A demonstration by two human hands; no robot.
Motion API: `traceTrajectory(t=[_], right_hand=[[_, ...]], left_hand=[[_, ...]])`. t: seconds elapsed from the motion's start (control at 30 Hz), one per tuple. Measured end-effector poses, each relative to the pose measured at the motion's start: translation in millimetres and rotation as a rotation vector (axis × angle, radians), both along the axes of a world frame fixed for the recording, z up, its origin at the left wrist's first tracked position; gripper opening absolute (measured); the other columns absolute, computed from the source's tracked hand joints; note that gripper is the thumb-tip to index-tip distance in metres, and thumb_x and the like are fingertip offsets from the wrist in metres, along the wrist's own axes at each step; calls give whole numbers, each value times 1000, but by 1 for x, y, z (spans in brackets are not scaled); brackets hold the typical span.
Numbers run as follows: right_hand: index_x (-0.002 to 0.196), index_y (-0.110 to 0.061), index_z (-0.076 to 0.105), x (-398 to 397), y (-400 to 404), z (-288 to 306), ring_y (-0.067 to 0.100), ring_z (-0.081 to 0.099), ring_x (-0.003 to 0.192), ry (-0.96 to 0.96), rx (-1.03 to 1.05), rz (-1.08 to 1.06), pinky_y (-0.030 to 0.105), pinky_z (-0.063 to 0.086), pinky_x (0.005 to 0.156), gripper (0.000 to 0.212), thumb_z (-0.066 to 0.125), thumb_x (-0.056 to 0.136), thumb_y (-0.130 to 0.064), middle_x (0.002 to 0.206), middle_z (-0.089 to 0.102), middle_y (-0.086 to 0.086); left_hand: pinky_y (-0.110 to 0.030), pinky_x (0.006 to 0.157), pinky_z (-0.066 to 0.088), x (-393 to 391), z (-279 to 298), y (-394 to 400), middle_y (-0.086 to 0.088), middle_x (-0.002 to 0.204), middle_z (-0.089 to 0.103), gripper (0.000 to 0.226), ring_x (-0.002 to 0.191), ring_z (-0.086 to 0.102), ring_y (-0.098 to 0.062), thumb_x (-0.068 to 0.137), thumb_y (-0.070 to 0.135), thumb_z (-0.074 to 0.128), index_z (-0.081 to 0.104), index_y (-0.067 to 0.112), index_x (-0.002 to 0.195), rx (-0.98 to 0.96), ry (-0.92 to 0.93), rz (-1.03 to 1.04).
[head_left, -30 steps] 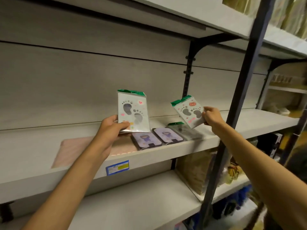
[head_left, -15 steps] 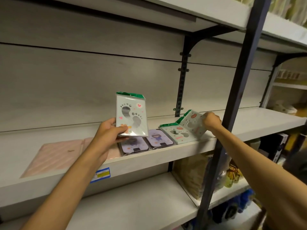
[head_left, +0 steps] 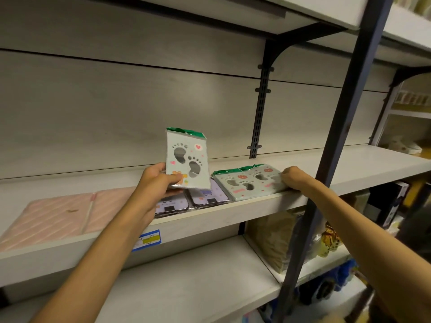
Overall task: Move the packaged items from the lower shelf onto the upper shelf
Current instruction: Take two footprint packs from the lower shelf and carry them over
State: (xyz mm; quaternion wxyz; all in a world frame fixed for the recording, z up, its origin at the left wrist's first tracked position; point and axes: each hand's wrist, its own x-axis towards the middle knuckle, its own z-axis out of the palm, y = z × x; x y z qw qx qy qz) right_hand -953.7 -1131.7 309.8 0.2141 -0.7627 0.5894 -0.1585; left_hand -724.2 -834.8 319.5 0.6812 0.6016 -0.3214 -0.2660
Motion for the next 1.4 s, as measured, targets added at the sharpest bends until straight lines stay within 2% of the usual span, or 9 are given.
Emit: traceTrajectory(t=[0.17, 0.33, 0.43, 0.53, 0.73, 0.83, 0.93, 1.07, 1.4], right_hand=[[128, -8, 58, -5, -3, -12, 32, 46, 118, 157, -82, 47, 44, 39, 105, 40, 45, 99, -31, 133, 50, 16], [127, -8, 62, -12, 7, -10, 31, 48, 117, 157, -169, 110, 43, 42, 103, 35, 52, 96, -23, 129, 57, 14], [126, -4, 64, -5, 31, 8, 27, 57, 114, -141, -263, 215, 37, 48, 100, 35, 51, 93, -2, 125, 64, 12], [120, 2, 63, 9, 69, 30, 28, 67, 98, -538, 70, 393, 32, 56, 87, 28, 51, 99, -13, 110, 70, 17], [110, 11, 61, 31, 91, 38, 19, 66, 80, -715, 324, 438, 23, 57, 65, 31, 60, 96, -17, 93, 68, 14], [112, 15, 58, 30, 74, 33, 26, 66, 87, -785, 319, 353, 37, 56, 79, 29, 53, 99, -11, 100, 68, 20], [116, 13, 59, 19, 54, 29, 29, 63, 90, -727, 193, 218, 41, 55, 79, 30, 45, 102, -10, 107, 66, 25], [113, 6, 62, -3, 29, 22, 26, 61, 92, -614, 63, 88, 44, 53, 94, 26, 43, 102, -7, 104, 64, 18], [115, 2, 64, -14, 7, -2, 25, 58, 91, -314, -28, 45, 33, 49, 77, 28, 44, 99, -10, 108, 62, 15]], left_hand=[[-25, 65, 60, 0, -3, -4, -4, 102, 76, 21, 89, 75, -18, 94, 5, 62, 65, 12, 114, 14, 21, -16], [-36, 86, 59, -6, -4, -16, -7, 106, 77, 24, 97, 74, -23, 92, 2, 64, 68, 9, 114, 33, 29, -46], [-37, 87, 58, -19, 0, -29, -9, 104, 76, 21, 98, 73, -25, 91, -2, 63, 68, 6, 110, 7, 65, -106], [-40, 91, 57, -33, 3, -49, -11, 105, 76, 21, 100, 72, -27, 90, -4, 64, 69, 5, 108, 7, 78, -170], [-35, 84, 60, -57, 6, -83, -14, 113, 74, 33, 98, 72, -25, 87, -5, 67, 65, -1, 120, 41, 96, -243], [-26, 66, 56, -62, 11, -82, -8, 106, 77, 20, 87, 74, -17, 93, 13, 67, 70, 8, 112, 119, -77, -237], [-28, 68, 52, -55, 15, -69, 7, 94, 78, 16, 88, 72, -11, 95, 34, 62, 73, 24, 100, 166, -476, -85], [-32, 87, 56, -42, 21, -43, 9, 94, 75, 16, 93, 68, -9, 95, 32, 62, 75, 24, 98, 100, -765, 5], [-18, 83, 51, -28, 22, -20, 8, 94, 74, 12, 93, 67, -5, 96, 19, 62, 74, 22, 98, 51, -826, 79]])
